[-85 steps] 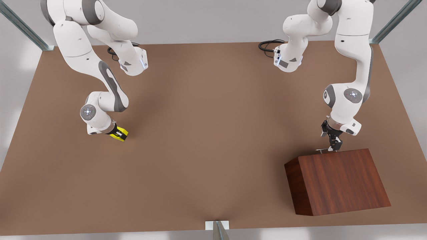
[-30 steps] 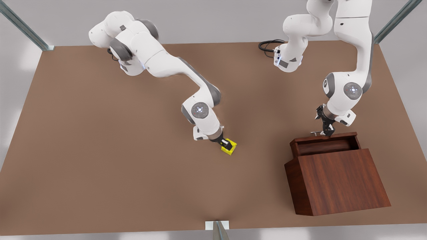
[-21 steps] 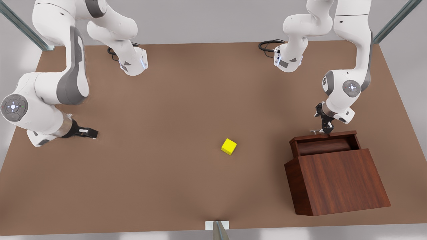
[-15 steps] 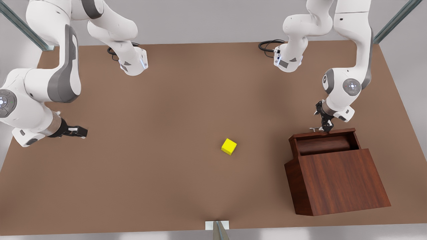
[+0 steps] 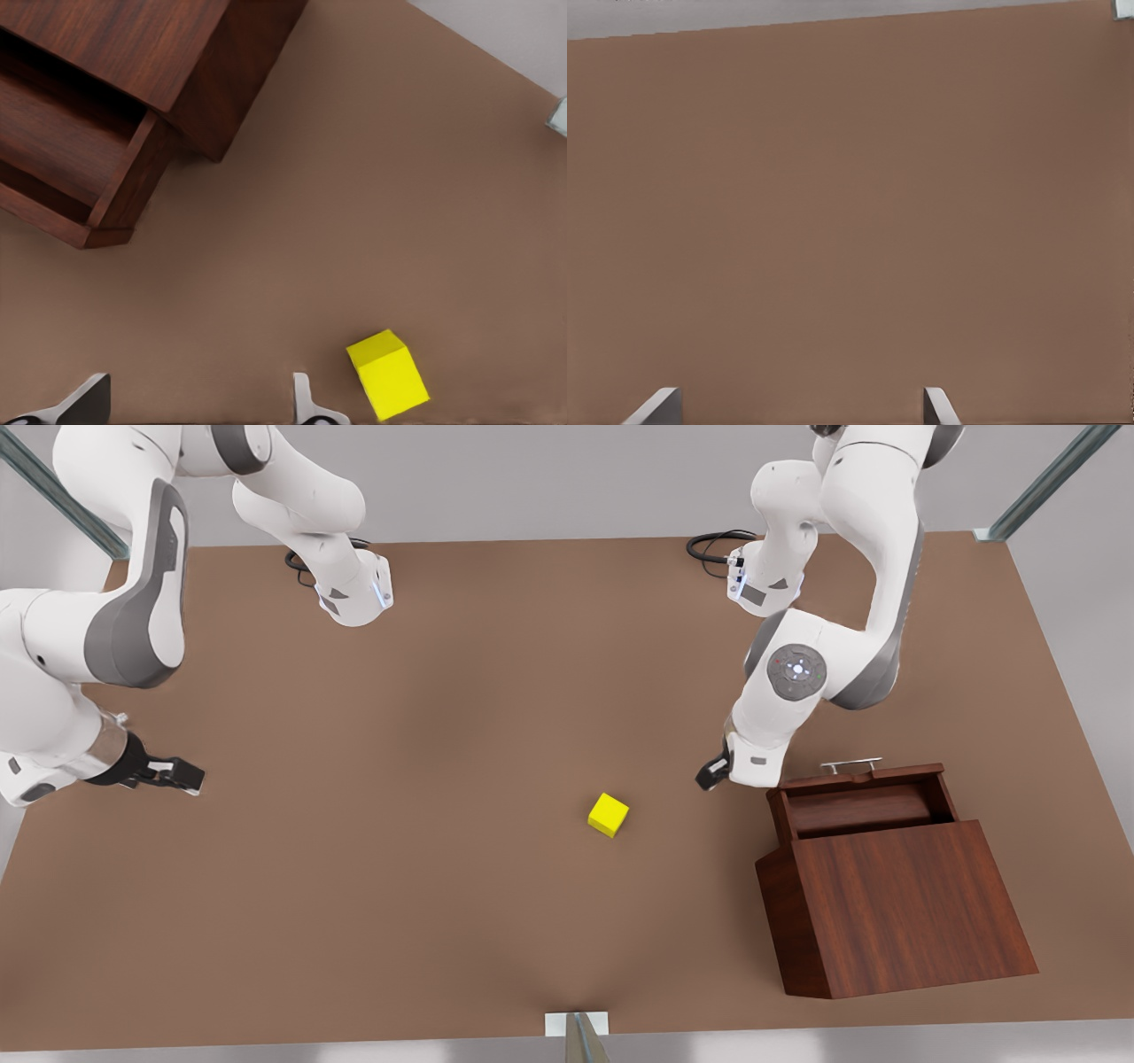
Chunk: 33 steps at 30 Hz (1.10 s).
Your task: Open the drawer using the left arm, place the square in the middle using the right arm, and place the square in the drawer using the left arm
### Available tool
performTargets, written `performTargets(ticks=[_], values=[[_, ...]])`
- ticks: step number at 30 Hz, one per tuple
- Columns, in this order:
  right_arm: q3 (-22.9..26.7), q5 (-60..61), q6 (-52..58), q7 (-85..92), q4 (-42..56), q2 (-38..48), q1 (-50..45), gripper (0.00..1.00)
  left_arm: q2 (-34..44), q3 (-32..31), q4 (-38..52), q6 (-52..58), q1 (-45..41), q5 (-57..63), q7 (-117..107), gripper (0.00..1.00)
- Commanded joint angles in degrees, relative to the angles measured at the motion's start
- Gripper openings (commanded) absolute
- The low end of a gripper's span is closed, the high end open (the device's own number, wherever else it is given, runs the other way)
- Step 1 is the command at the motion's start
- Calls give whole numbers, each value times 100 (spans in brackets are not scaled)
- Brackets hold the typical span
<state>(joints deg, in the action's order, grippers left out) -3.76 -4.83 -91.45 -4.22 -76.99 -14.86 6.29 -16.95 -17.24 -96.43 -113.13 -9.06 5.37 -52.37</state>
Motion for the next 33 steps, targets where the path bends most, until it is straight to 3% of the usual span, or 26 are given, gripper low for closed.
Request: performTargets(ticks=[1, 5, 12, 15, 19, 33], values=[[-2, 0, -5, 0, 0, -8, -14, 100, -53, -25, 71, 70, 9, -27, 180, 100], [16, 35, -13, 0, 62, -34, 65, 100, -1107, -385, 1204, 423, -113, -27, 3056, 100], [16, 26, -13, 0, 62, -43, 65, 100, -2304, -377, 1830, -236, -782, 570, 3892, 100], [16, 26, -22, 0, 62, -43, 65, 100, -2506, -368, 1830, -236, -913, 1239, 3848, 100], [16, 18, -22, 0, 62, -43, 82, 100, -2937, -342, 2269, -245, -1098, 1283, 3787, 100], [25, 18, -180, 0, 70, -52, 82, 100, -3218, -324, 2181, -517, -1371, 1520, 3848, 100]])
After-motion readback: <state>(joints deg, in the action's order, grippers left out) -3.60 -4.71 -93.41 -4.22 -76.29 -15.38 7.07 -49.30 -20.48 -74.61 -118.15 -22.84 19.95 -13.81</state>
